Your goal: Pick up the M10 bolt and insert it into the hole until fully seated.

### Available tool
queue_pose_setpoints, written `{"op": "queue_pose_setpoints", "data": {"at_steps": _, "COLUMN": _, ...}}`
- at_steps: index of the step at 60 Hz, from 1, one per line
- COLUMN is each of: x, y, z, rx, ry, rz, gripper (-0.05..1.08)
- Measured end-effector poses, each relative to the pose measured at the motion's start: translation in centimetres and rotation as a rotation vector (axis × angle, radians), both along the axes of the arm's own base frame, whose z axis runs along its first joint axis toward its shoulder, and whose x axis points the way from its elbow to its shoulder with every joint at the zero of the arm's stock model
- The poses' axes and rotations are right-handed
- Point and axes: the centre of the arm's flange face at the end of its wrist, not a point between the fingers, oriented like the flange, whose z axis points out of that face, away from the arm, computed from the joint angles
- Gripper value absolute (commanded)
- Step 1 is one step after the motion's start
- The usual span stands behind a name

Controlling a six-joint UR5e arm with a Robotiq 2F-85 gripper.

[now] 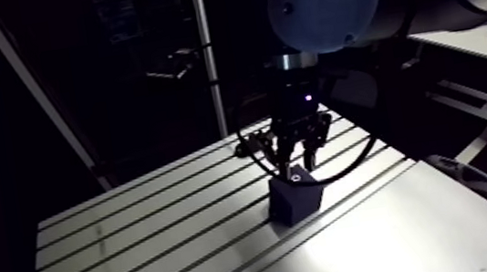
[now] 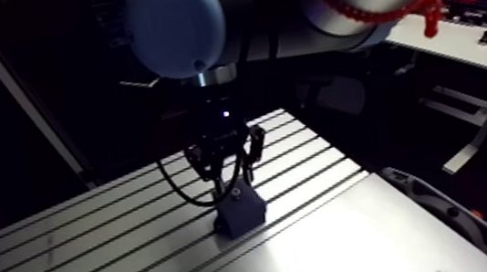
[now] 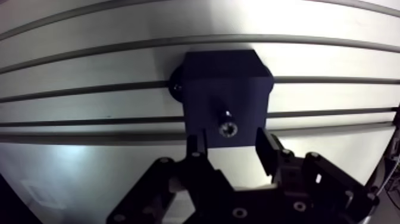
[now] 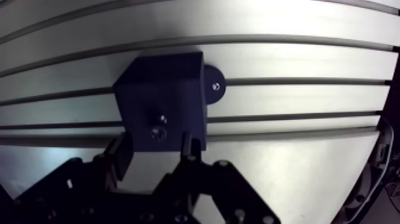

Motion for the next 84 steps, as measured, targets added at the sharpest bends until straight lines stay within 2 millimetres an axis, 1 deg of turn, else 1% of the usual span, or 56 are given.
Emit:
{"op": "queue_pose_setpoints", "data": {"at_steps": 15, "x": -0.3, "y": 0.3, "z": 0.6, "rx": -0.016, "ry": 0.032, "rz": -0.012, "gripper": 0.00}}
{"op": "queue_pose_setpoints", "data": {"at_steps": 22, "x": -0.4, "y": 0.8, "z": 1.4, "rx": -0.014, "ry": 0.050, "rz": -0.020, "gripper": 0.00}}
{"op": "queue_pose_setpoints", "data": {"at_steps": 32, "x": -1.1, "y": 1.1, "z": 4.2, "rx": 0.000, "ry": 0.092, "rz": -0.010, "gripper": 0.00}}
{"op": "queue_pose_setpoints", "data": {"at_steps": 41, "x": -2.0, "y": 0.7, "z": 7.0, "rx": 0.004, "ry": 0.113, "rz": 0.018, "gripper": 0.00}}
{"op": "queue_pose_setpoints", "data": {"at_steps": 52, "x": -3.4, "y": -0.8, "z": 9.8, "rx": 0.005, "ry": 0.119, "rz": 0.059, "gripper": 0.00}}
{"op": "queue_pose_setpoints", "data": {"at_steps": 67, "x": -5.3, "y": -3.5, "z": 13.2, "rx": 0.013, "ry": 0.130, "rz": 0.084, "gripper": 0.00}}
{"op": "queue_pose_setpoints", "data": {"at_steps": 79, "x": -6.5, "y": -6.6, "z": 15.4, "rx": 0.019, "ry": 0.133, "rz": 0.091, "gripper": 0.00}}
{"op": "queue_pose_setpoints", "data": {"at_steps": 84, "x": -6.8, "y": -8.3, "z": 16.2, "rx": 0.023, "ry": 0.132, "rz": 0.098, "gripper": 0.00}}
